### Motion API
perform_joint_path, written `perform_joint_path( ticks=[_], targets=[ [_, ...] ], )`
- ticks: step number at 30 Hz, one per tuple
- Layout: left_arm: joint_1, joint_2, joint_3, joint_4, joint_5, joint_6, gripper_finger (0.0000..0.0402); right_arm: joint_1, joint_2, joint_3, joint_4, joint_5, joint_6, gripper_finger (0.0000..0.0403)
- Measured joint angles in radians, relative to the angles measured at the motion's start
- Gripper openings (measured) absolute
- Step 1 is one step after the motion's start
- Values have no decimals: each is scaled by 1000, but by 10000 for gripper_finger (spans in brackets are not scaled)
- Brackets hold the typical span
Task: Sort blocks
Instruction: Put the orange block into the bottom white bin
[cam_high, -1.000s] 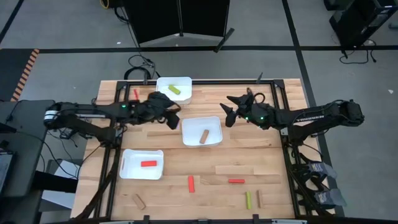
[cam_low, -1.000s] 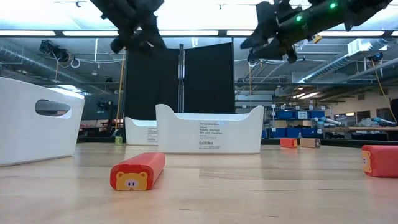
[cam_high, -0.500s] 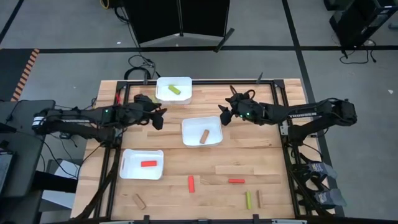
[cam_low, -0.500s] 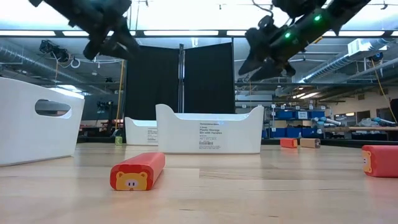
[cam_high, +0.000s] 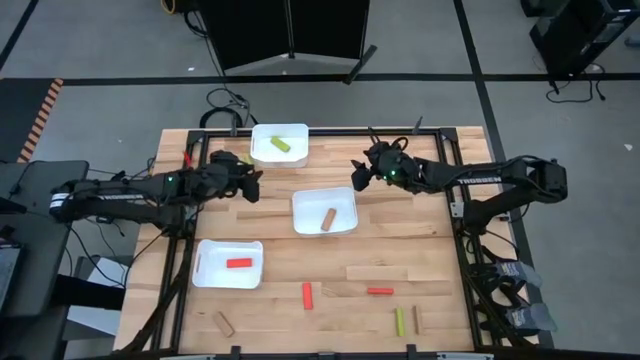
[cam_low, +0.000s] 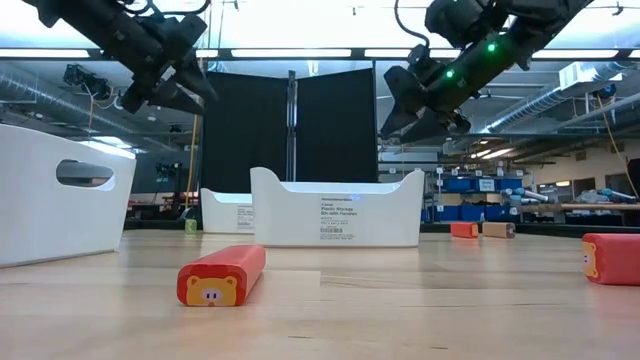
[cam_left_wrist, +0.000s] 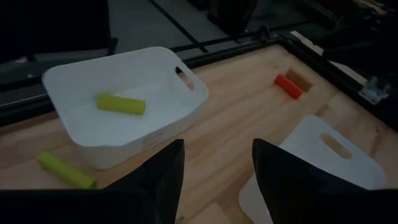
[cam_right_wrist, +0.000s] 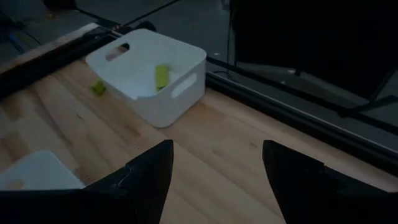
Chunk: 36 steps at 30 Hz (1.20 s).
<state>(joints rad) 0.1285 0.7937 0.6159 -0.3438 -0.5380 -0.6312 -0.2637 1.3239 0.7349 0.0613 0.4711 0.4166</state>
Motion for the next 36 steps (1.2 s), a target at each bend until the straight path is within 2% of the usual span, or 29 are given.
perform_joint_path(
  ticks=[8, 13, 18, 22, 28, 36],
  targets=[
    [39, 4, 0, 1, 13, 21, 198, -68, 0, 0, 128, -177, -95, 258],
    [61, 5, 0, 2, 17, 22, 198, -68, 0, 0, 153, -196, -129, 258],
    [77, 5, 0, 2, 27, 27, 198, -68, 0, 0, 61, -197, -91, 258],
    [89, 5, 0, 24, 27, 28, 198, -68, 11, 0, 33, -243, -47, 258],
    [87, 6, 0, 53, 27, 28, 198, -46, 98, 52, 13, -285, -52, 258],
    [86, 9, 0, 54, 39, 25, 198, -63, 177, 202, -226, -216, -77, 258]
  ],
)
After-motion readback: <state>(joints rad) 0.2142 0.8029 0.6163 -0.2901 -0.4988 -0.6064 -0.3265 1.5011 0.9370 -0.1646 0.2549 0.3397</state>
